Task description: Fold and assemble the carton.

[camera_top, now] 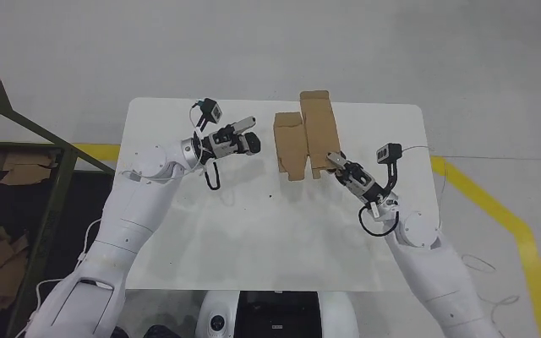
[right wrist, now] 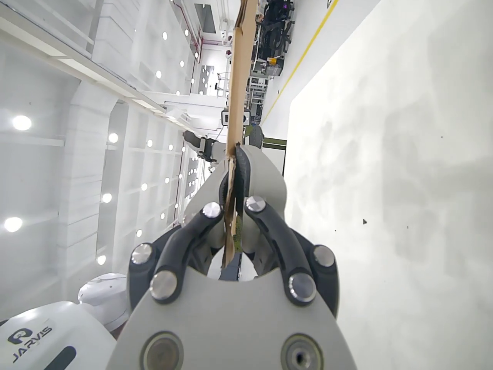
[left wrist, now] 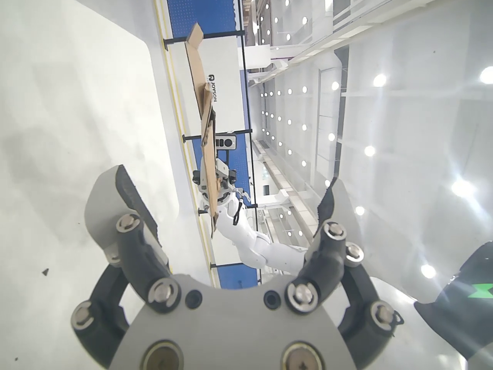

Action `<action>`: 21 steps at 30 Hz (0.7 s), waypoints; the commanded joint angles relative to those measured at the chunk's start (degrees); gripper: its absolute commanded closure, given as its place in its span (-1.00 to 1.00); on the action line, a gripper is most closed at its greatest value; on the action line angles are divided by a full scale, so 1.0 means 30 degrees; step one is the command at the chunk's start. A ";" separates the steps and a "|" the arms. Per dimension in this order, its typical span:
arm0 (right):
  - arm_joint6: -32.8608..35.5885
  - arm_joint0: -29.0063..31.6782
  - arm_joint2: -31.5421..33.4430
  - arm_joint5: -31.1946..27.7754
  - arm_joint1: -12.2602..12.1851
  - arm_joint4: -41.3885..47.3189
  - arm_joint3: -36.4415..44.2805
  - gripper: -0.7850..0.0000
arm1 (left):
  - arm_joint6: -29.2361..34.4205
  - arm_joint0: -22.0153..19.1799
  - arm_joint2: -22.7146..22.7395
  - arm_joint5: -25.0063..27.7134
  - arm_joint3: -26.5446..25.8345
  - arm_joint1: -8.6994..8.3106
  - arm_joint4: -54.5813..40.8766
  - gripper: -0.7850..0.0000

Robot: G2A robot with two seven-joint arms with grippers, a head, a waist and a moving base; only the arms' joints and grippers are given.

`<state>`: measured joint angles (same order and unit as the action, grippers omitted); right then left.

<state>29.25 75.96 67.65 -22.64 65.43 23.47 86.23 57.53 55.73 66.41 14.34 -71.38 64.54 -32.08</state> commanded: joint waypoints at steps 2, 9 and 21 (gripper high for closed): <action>-0.0946 0.0389 -0.0261 0.0404 0.0065 -0.0852 0.0634 1.00 | 0.0230 -0.0151 -0.0606 -0.0008 0.0148 0.0166 -0.0197 -1.00; -0.2919 0.1420 -0.0458 0.0533 0.0186 -0.2267 0.1815 1.00 | 0.0855 -0.0572 -0.1588 -0.0389 0.0574 0.0511 -0.0949 -1.00; -0.3794 0.2018 -0.0699 0.1521 0.0391 -0.2378 0.2502 1.00 | 0.1069 -0.0980 -0.2871 0.1331 0.1017 0.0942 0.0238 -1.00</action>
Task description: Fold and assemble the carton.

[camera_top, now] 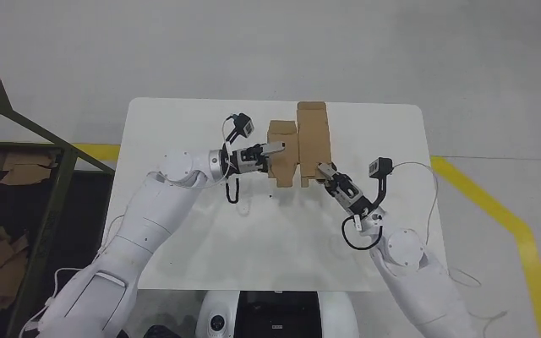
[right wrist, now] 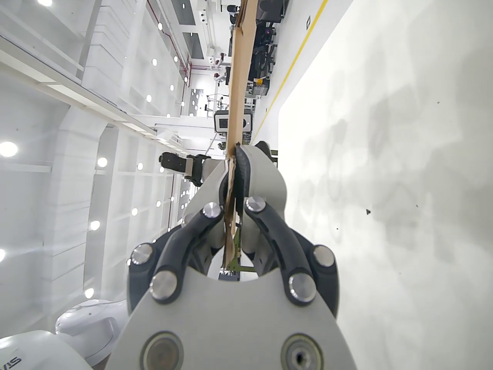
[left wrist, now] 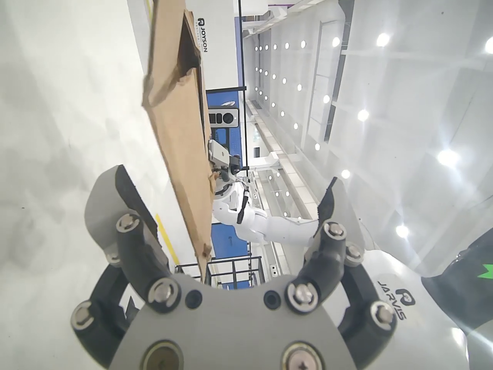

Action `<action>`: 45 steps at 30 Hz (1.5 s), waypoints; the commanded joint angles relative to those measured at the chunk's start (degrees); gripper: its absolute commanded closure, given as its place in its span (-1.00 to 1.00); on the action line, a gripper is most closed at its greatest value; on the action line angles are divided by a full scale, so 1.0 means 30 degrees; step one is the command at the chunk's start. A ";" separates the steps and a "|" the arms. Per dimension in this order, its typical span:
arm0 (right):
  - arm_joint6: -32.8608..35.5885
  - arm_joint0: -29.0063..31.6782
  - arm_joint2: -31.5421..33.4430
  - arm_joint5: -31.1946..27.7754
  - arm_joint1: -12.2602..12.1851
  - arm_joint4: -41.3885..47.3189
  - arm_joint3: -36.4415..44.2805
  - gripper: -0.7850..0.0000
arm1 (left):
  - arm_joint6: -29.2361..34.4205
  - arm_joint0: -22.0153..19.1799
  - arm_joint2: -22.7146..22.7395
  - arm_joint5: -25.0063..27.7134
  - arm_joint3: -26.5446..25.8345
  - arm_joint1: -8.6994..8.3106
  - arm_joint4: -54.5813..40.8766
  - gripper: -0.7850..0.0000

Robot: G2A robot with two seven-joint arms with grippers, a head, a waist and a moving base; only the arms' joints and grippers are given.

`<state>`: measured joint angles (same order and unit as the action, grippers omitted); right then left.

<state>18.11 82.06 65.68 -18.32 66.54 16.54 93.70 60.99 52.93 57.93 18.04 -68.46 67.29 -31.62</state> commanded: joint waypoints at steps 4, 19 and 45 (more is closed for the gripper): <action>-0.0372 -0.0022 -0.0135 0.0219 0.0108 -0.0110 0.0080 1.00 | -0.0592 -0.0152 -0.0052 0.0432 0.0235 0.0111 0.0211 -0.44; -0.1157 0.0485 -0.0135 0.0324 0.0301 -0.1088 0.1078 -1.00 | -0.1163 -0.0176 0.0306 -0.0011 0.0710 0.0151 0.0715 1.00; 1.2406 -0.4089 0.1750 0.1523 -0.0182 0.4019 -0.4644 -1.00 | 0.7417 -0.1686 0.1055 0.0349 0.2274 -0.0547 0.2096 1.00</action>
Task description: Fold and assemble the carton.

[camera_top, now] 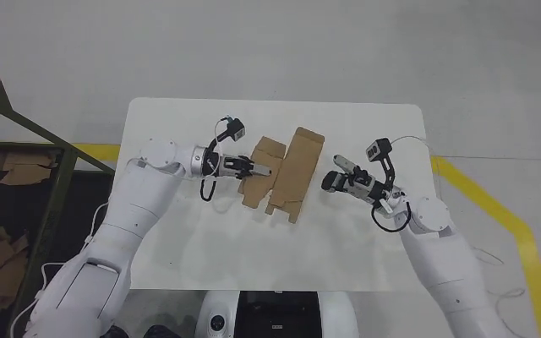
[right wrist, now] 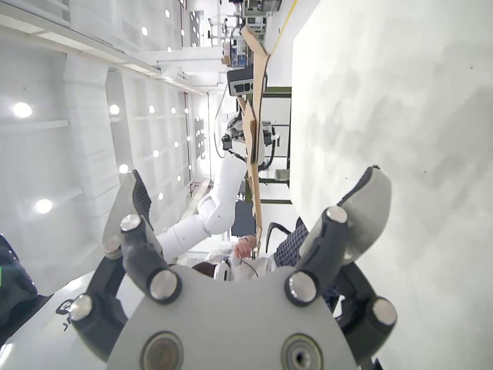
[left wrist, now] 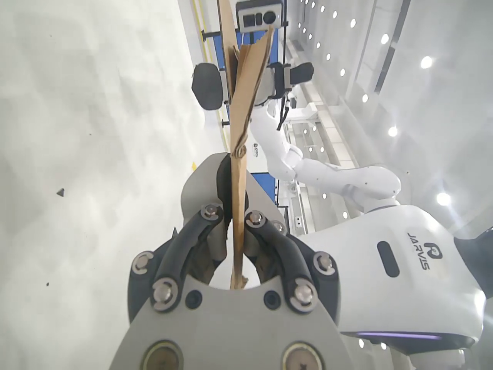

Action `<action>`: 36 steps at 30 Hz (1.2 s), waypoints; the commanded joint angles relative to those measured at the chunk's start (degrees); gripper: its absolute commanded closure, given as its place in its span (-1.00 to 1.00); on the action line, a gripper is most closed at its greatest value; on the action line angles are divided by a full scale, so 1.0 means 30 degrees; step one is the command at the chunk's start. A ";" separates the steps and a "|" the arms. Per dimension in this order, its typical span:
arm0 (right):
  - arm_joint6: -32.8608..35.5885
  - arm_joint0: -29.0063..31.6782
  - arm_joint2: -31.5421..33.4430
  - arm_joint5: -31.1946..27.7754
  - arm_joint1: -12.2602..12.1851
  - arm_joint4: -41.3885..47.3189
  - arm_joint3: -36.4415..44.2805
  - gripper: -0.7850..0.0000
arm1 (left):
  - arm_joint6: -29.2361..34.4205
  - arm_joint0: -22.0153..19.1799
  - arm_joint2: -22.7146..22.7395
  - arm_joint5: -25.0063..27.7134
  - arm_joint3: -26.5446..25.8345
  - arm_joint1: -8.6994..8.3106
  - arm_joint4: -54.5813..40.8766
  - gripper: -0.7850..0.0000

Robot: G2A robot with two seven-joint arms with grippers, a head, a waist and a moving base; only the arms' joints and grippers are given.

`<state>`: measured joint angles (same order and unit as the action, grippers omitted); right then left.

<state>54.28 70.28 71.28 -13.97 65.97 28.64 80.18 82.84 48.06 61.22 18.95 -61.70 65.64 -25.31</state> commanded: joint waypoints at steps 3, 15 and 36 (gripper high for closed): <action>0.1129 -0.0601 -0.0520 0.0173 0.0038 -0.0293 -0.0576 -0.99 | 0.0771 -0.0315 -0.0375 0.0057 0.0069 0.0030 0.0219 1.00; 0.3618 -0.1358 -0.1657 -0.0235 0.0093 -0.0712 -0.1259 0.00 | 0.1250 -0.0700 -0.1337 -0.0418 -0.0086 0.0044 0.0228 1.00; 0.4058 -0.1067 -0.1448 -0.1430 0.0073 0.1479 -0.1491 1.00 | 0.0495 -0.0373 -0.0863 0.0259 0.0150 -0.0084 -0.3480 -1.00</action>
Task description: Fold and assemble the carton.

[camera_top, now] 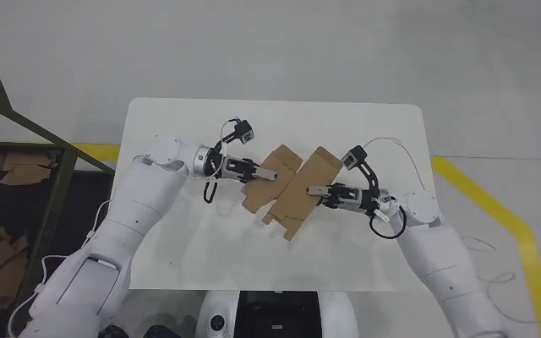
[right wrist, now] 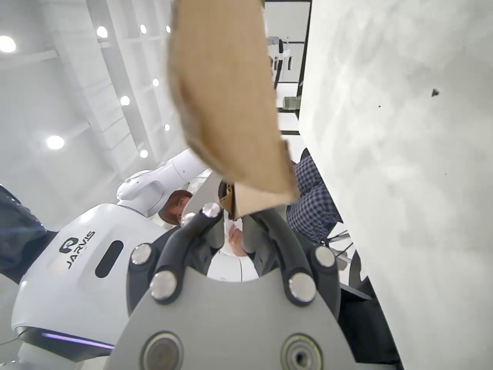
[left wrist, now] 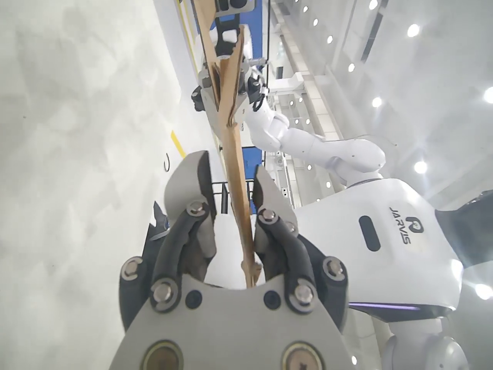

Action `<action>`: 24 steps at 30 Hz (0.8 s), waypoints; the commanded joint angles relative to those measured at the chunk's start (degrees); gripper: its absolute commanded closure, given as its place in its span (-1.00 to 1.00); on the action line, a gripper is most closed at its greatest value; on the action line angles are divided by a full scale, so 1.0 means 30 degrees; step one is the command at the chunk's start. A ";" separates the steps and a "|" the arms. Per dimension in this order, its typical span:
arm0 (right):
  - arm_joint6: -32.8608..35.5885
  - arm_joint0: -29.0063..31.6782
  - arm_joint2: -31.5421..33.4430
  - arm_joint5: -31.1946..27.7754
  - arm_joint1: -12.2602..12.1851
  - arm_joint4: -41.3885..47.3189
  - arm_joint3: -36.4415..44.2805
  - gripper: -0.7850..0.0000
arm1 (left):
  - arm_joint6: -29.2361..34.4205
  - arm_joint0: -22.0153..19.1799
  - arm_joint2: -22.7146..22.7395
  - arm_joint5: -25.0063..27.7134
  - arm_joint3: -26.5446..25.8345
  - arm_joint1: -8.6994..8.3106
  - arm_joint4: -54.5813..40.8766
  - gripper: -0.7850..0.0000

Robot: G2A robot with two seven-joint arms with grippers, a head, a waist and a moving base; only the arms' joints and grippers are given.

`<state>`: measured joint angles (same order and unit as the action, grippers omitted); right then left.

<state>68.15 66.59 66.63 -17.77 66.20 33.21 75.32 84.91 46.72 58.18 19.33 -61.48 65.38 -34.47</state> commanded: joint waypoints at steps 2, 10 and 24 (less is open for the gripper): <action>-0.1613 0.0635 0.0330 -0.0411 -0.0023 -0.0085 0.0558 1.00 | -0.0879 0.0279 0.0557 0.0451 0.0229 0.0011 -0.1306 -1.00; -0.7358 0.3302 0.0559 -0.0872 0.0014 -0.1791 0.3548 1.00 | -0.3949 0.1207 0.1191 0.0689 0.0095 0.0042 -0.1906 -1.00; -1.1931 0.4518 -0.0857 -0.0212 0.0445 -0.3163 0.4963 1.00 | -0.7213 0.1727 0.0871 0.1290 -0.0509 0.0236 0.0234 -1.00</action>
<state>32.93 79.98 64.08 -18.46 67.52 24.08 90.06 63.61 51.88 60.82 23.24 -62.89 66.06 -34.08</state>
